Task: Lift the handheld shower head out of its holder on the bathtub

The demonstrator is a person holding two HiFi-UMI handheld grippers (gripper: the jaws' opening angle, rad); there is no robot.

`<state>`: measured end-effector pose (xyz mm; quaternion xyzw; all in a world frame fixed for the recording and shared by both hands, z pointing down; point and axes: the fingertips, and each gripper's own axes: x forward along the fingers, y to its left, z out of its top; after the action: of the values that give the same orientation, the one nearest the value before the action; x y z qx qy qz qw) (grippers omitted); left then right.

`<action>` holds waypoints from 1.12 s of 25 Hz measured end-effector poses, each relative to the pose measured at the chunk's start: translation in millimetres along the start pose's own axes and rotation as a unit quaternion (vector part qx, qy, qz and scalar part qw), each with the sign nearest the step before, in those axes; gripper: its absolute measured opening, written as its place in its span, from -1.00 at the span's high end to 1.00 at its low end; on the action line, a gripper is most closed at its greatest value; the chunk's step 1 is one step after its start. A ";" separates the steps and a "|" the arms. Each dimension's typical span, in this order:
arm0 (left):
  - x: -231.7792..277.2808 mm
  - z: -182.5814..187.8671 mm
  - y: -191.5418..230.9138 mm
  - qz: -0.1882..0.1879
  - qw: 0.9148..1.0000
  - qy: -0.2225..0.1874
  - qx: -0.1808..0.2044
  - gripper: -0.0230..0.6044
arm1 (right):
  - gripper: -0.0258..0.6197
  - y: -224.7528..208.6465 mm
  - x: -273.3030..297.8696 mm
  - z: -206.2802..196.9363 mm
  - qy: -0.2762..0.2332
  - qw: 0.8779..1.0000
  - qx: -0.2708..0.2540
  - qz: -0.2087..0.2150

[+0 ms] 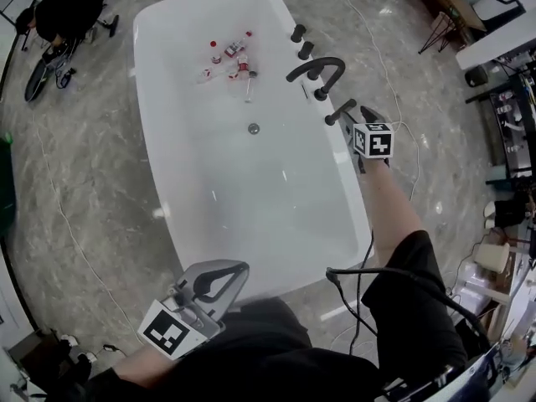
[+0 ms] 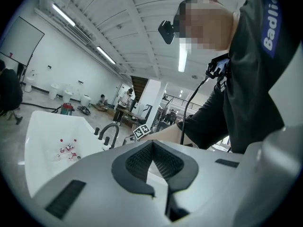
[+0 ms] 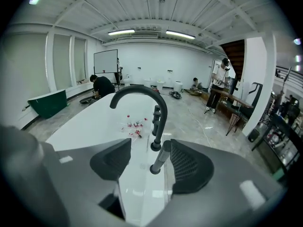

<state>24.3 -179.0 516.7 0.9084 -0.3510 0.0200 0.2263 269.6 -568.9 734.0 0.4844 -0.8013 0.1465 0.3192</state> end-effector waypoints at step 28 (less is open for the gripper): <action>34.0 -27.9 53.0 0.068 0.998 0.007 0.012 0.92 | 0.51 -35.8 93.5 -55.1 0.027 0.996 0.069 -0.059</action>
<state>19.0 -223.0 569.4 0.8849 -0.4102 0.0460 0.2157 290.5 -620.2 833.9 0.5475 -0.7502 0.1952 0.3152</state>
